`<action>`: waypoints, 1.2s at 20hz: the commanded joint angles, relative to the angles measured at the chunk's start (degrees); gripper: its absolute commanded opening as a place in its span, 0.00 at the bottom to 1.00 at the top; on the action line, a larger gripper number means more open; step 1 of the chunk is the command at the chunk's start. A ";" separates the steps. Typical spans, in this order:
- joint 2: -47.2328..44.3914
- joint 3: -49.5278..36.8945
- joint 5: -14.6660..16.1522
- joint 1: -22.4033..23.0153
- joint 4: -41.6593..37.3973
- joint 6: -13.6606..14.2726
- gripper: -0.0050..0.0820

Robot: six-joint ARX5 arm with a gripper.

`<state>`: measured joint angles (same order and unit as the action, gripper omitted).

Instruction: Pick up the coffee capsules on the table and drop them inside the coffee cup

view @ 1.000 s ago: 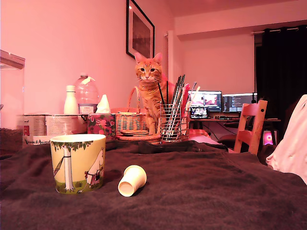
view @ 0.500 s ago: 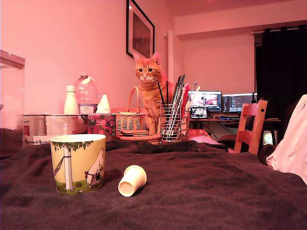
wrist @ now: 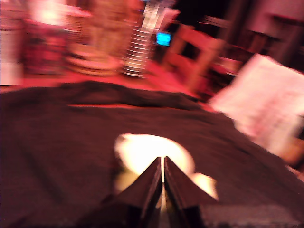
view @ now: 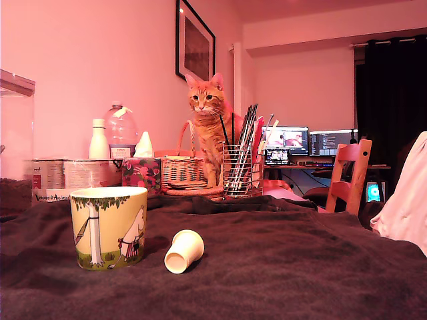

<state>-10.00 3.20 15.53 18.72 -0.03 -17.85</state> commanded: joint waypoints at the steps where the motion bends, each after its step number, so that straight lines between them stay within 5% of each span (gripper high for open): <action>1: -0.48 -0.81 -1.42 2.58 -0.52 -0.55 0.03; 12: -1.29 -0.81 -13.31 20.20 -1.77 -3.28 0.03; 20: -11.72 -0.81 -16.50 28.06 -10.36 -3.85 0.03; 24: -18.91 -0.81 -17.42 30.21 -15.87 -4.94 0.22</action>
<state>-28.08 3.20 -1.65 48.60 -14.85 -22.39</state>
